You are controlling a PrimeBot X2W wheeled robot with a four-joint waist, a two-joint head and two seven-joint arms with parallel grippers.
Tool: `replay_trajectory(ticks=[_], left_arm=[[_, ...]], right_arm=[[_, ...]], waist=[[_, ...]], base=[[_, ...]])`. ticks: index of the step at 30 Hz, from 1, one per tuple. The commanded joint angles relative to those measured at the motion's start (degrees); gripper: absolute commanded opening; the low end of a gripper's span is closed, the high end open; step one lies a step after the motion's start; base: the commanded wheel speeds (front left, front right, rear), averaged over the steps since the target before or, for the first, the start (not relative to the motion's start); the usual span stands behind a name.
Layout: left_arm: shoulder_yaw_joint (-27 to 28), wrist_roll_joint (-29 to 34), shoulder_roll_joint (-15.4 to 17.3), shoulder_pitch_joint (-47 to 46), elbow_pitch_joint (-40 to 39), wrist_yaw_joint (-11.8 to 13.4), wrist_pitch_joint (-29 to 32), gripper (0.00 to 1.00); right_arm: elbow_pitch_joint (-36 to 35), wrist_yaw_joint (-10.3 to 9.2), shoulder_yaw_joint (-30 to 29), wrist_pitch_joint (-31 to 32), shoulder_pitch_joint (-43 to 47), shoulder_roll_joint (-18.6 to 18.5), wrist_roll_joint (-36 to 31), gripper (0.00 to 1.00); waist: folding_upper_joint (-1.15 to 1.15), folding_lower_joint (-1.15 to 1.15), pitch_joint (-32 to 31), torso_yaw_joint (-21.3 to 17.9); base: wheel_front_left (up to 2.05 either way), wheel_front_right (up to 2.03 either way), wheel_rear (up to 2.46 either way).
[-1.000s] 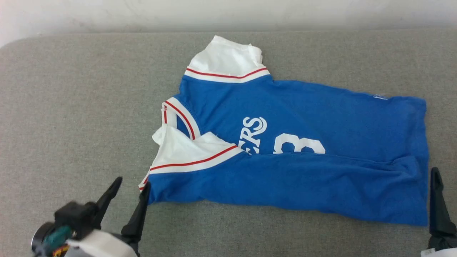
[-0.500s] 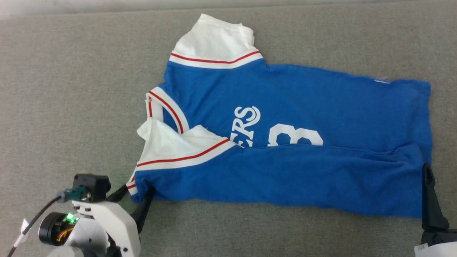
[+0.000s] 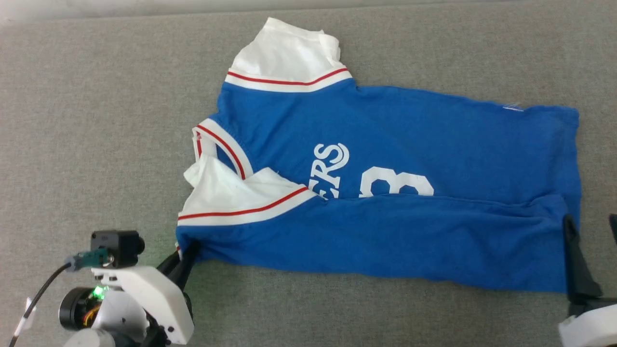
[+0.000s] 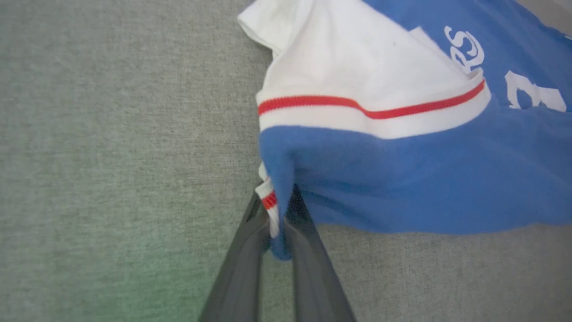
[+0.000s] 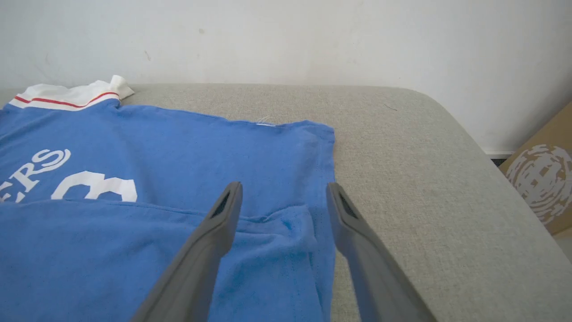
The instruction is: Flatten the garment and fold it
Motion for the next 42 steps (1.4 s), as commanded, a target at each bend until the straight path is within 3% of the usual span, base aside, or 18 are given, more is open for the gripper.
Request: replay_trajectory(ticks=[1,8,18,19,20,21,30,36,42], left_arm=[[0.46,-0.27,-0.07,1.6,-0.6,0.76,-0.45,0.0],[0.85,-0.25,0.38,3.6,-4.26,1.64,-0.89,0.0],[0.29,0.33,0.46,2.09,-5.03,1.66,-0.59,0.0],[0.28,0.37,0.48,1.91,-5.01,1.69,-0.54,0.0],[0.29,0.38,0.48,1.74,-5.0,1.73,-0.5,0.0],[0.3,0.35,0.45,1.57,-4.98,1.75,-0.48,0.0],[2.7,-1.94,1.87,3.26,-6.55,1.85,-0.18,0.0],[4.51,-4.97,4.51,8.26,-9.43,3.26,3.42,0.0],[4.85,-8.49,4.81,15.35,-11.63,5.06,5.99,0.0]], right_arm=[[-0.53,-0.05,-1.25,2.28,-0.5,0.14,0.73,1.0],[0.45,-0.05,-7.85,18.9,0.43,0.14,3.91,1.0],[6.05,-0.05,-7.96,31.08,0.53,0.14,6.22,1.0],[6.37,-0.05,-7.96,31.66,0.37,0.14,6.96,0.76],[6.54,-0.05,-8.28,31.84,0.05,0.14,7.65,0.32],[6.49,-0.05,-8.34,31.96,-0.19,0.14,7.78,0.0],[2.44,-0.05,-8.54,30.64,-2.61,0.14,7.38,0.0],[1.0,-0.05,-9.39,31.94,-2.18,0.14,7.56,0.0],[1.24,-0.05,-10.33,33.3,1.28,0.14,7.7,0.0]], waist=[[0.0,-0.01,-0.34,0.38],[0.0,-0.01,0.58,0.99],[0.0,-0.01,3.0,1.52],[0.0,-0.01,3.06,1.55],[0.0,-0.01,3.07,1.58],[0.0,-0.01,3.01,1.62],[0.0,-0.01,0.1,1.06],[0.0,-0.01,-2.01,1.02],[0.0,-0.01,-2.98,1.63]], base=[[0.0,0.0,0.0],[0.0,0.0,0.0],[0.0,0.0,0.0],[0.0,0.0,0.0],[0.0,0.0,0.0],[0.0,0.0,0.0],[0.0,0.0,0.0],[0.0,0.0,0.0],[0.0,0.0,0.0]])
